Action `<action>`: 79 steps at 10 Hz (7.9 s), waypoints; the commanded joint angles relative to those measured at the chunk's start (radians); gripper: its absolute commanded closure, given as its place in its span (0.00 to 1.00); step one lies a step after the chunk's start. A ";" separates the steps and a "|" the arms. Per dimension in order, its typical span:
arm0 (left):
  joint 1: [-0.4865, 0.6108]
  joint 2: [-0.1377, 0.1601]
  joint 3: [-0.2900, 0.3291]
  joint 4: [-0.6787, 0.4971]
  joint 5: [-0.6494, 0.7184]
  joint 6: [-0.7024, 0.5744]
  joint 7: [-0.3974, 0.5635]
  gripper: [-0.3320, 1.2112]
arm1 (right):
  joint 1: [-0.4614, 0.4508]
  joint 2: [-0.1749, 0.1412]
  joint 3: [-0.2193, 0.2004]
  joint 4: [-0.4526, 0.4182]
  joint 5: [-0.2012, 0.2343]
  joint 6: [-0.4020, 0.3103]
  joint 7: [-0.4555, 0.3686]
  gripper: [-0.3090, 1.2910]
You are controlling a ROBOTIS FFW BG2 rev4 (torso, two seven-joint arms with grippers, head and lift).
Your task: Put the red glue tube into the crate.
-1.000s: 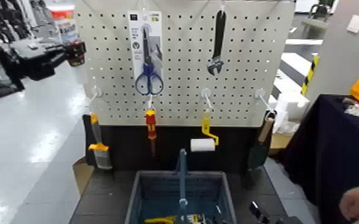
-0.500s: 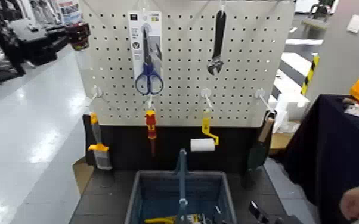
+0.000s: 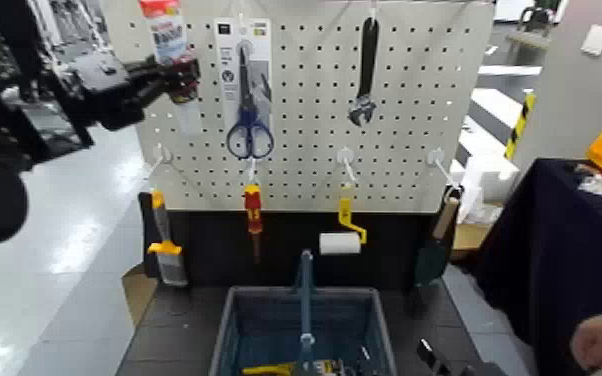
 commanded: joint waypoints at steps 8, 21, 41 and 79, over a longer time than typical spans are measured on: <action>0.203 -0.091 -0.120 0.075 0.074 0.047 0.018 0.98 | 0.000 -0.003 0.005 -0.003 -0.002 0.012 0.001 0.28; 0.309 -0.124 -0.196 0.340 0.023 0.022 -0.011 0.98 | 0.000 -0.002 0.002 0.000 -0.009 0.017 0.014 0.28; 0.304 -0.130 -0.247 0.432 -0.037 0.030 -0.028 0.97 | 0.002 -0.002 0.001 0.005 -0.017 0.017 0.027 0.28; 0.942 -0.345 -0.058 -0.082 -0.283 -0.468 0.691 0.26 | 0.107 0.000 -0.012 -0.074 0.147 -0.053 -0.161 0.28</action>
